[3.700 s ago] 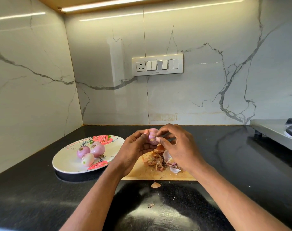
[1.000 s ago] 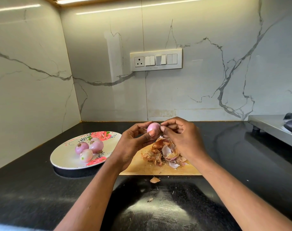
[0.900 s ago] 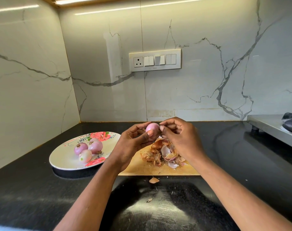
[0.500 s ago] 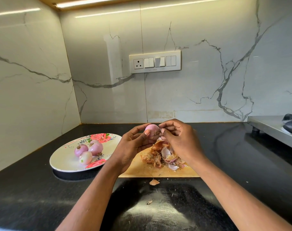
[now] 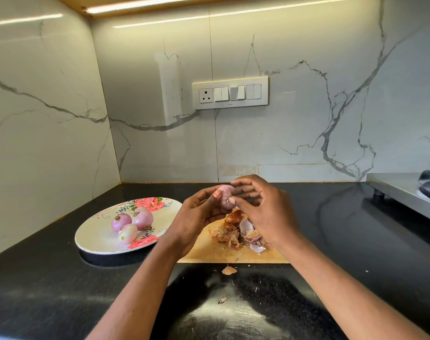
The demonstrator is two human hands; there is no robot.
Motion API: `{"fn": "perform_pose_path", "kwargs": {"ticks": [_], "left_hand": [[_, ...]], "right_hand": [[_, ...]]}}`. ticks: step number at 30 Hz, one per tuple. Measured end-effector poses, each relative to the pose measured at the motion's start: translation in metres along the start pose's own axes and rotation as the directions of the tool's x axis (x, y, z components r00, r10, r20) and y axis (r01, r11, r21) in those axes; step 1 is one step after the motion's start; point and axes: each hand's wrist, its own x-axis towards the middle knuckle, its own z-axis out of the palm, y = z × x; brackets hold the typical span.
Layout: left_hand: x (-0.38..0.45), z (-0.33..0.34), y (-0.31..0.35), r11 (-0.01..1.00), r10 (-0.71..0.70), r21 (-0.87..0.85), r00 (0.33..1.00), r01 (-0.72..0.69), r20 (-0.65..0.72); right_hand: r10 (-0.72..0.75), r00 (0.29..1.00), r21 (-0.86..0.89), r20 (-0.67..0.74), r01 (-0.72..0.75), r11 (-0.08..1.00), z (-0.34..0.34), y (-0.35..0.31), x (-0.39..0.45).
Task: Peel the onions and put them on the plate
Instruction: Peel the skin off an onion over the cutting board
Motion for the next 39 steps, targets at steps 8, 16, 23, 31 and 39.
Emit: {"fn": "perform_pose_path", "kwargs": {"ticks": [8,16,23,31,39], "left_hand": [[0.000,0.001,0.002,1.000,-0.001,-0.023,1.000,0.001,-0.027],[0.000,-0.001,0.004,0.996,-0.036,-0.083,0.996,0.029,-0.078],[0.000,-0.001,0.005,0.995,-0.052,-0.094,0.995,0.044,-0.080],[0.000,-0.001,0.004,0.997,-0.040,-0.070,0.997,0.036,-0.063],[0.001,-0.001,0.000,0.998,-0.032,-0.056,0.999,0.030,-0.044]], "right_hand": [[0.105,0.994,0.001,-0.030,-0.105,0.994,0.001,0.004,0.002],[0.115,0.990,0.008,0.085,-0.117,0.993,-0.003,0.008,0.000],[0.163,0.986,0.088,0.014,-0.164,0.983,-0.008,0.010,0.003],[-0.015,0.995,-0.108,0.101,0.026,0.994,0.001,0.006,-0.001],[-0.051,0.999,-0.086,0.010,0.052,0.995,0.000,0.002,-0.003]]}}
